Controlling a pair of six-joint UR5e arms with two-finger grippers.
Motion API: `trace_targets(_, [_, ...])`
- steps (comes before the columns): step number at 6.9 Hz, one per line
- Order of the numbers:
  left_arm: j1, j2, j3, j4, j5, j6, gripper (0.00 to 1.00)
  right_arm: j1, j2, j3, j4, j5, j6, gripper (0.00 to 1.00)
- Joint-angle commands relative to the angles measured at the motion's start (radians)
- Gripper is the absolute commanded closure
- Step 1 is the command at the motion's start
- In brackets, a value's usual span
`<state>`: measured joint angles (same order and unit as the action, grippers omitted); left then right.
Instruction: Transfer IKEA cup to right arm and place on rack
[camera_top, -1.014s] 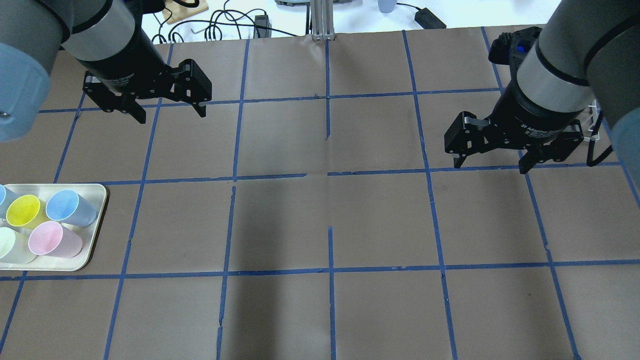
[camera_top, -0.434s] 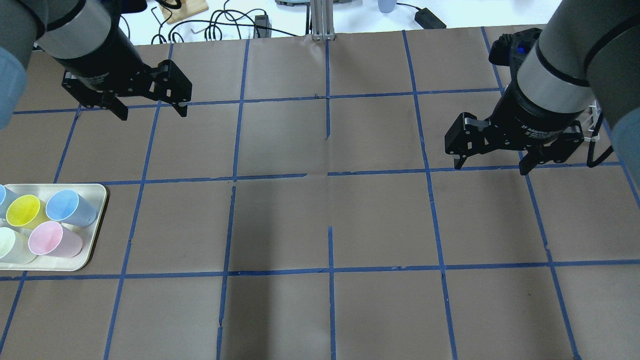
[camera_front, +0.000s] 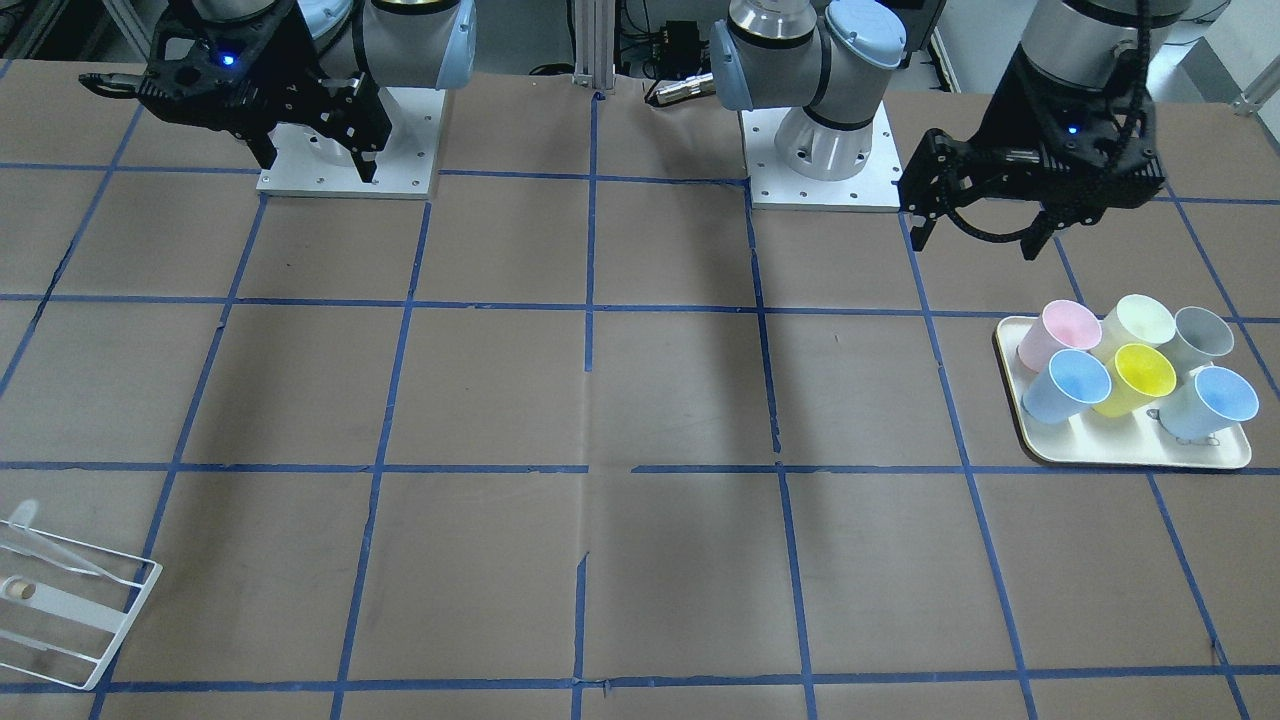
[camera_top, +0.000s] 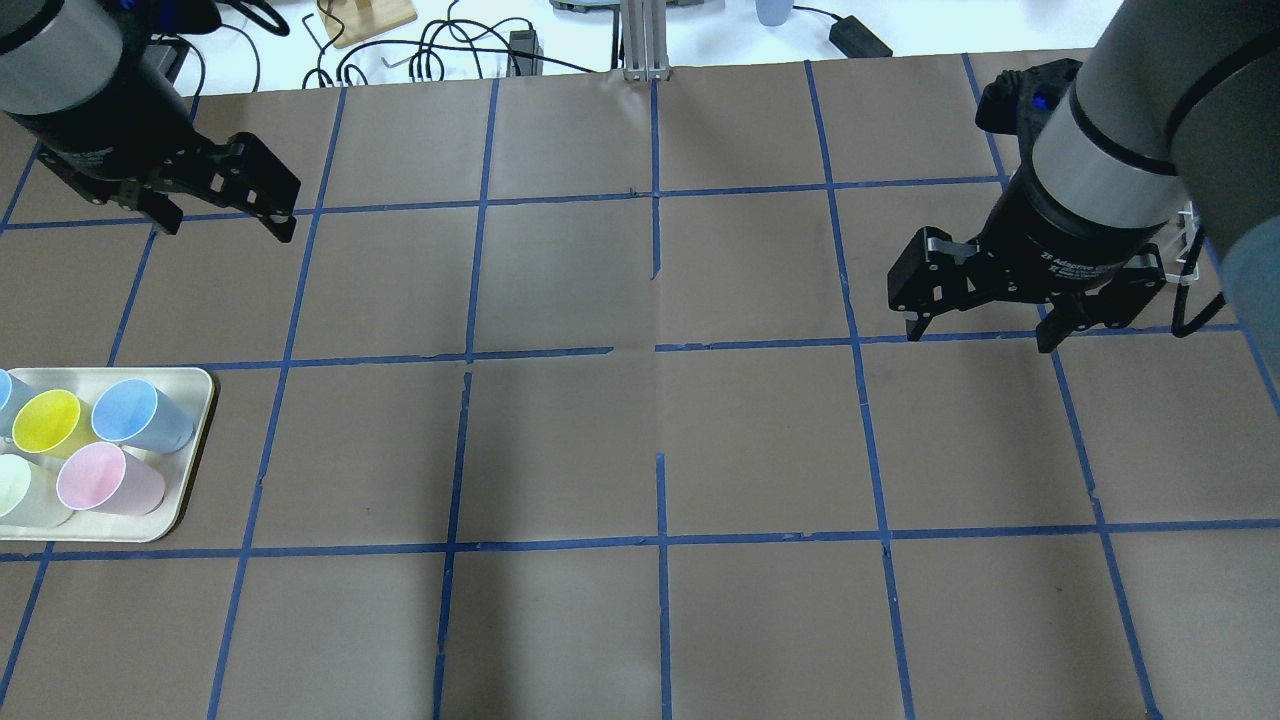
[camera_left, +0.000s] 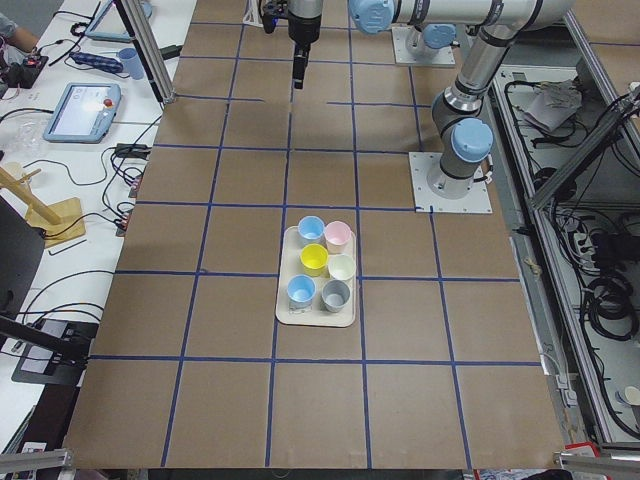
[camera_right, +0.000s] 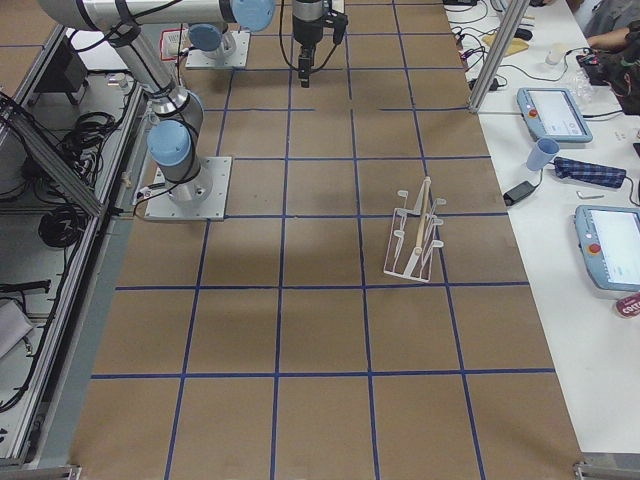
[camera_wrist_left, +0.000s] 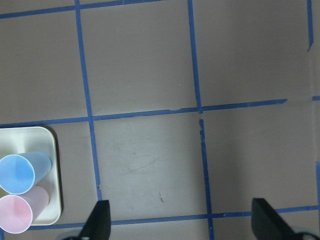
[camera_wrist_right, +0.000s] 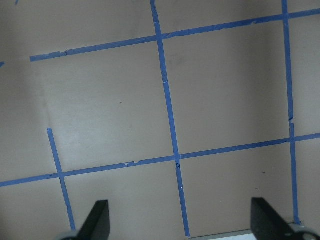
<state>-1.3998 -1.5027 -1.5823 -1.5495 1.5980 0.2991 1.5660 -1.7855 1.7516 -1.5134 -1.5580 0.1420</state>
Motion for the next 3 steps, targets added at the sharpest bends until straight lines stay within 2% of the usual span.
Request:
trace_targets(1, [0.108, 0.004, -0.015, -0.041, 0.003, 0.172, 0.0, 0.0, 0.0, 0.002, -0.002, 0.01, 0.002, 0.0])
trace_targets(3, [0.265, -0.017, -0.054, -0.031, 0.005, 0.466, 0.0, 0.0, 0.003, 0.005, -0.005, 0.012, 0.005, 0.0])
